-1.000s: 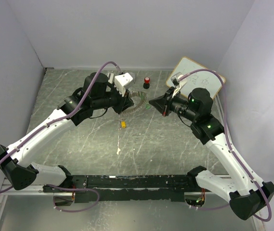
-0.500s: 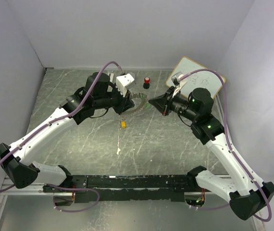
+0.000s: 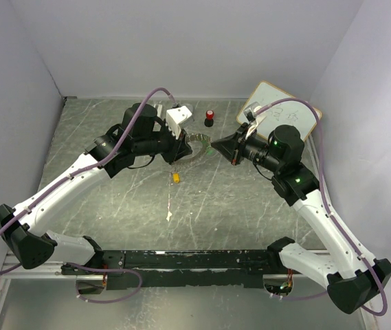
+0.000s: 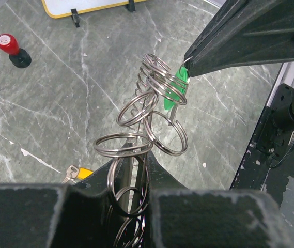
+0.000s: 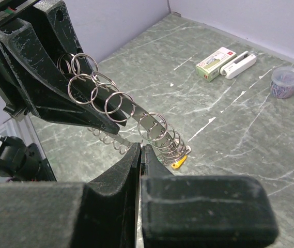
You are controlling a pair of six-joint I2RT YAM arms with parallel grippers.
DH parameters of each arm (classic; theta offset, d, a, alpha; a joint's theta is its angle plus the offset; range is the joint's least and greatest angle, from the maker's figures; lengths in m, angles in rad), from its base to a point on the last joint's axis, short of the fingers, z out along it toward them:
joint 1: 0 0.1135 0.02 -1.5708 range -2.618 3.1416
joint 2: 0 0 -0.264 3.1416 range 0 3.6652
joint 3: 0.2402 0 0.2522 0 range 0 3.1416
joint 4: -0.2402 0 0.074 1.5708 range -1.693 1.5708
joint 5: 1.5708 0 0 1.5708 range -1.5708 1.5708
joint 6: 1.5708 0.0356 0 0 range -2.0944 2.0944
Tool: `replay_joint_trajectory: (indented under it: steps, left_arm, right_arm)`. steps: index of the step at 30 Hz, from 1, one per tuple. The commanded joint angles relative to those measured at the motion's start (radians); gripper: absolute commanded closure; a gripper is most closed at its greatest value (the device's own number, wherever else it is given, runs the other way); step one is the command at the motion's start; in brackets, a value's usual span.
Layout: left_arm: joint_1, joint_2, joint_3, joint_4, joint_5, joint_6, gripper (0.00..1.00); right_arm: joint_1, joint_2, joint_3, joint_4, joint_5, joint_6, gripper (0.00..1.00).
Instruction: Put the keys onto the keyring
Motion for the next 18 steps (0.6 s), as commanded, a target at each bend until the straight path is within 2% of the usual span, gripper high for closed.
replay_joint_trajectory:
  steps: [1,18]
  left_arm:
    - [0.005,0.003,0.050,0.022,0.038,0.007,0.93]
    - [0.005,0.005,0.052,0.008,0.056,0.020,0.93]
  right_arm:
    - [-0.004,0.003,0.016,0.030,-0.013,-0.001,1.00]
    - [-0.003,0.005,0.026,0.031,0.001,0.000,1.00]
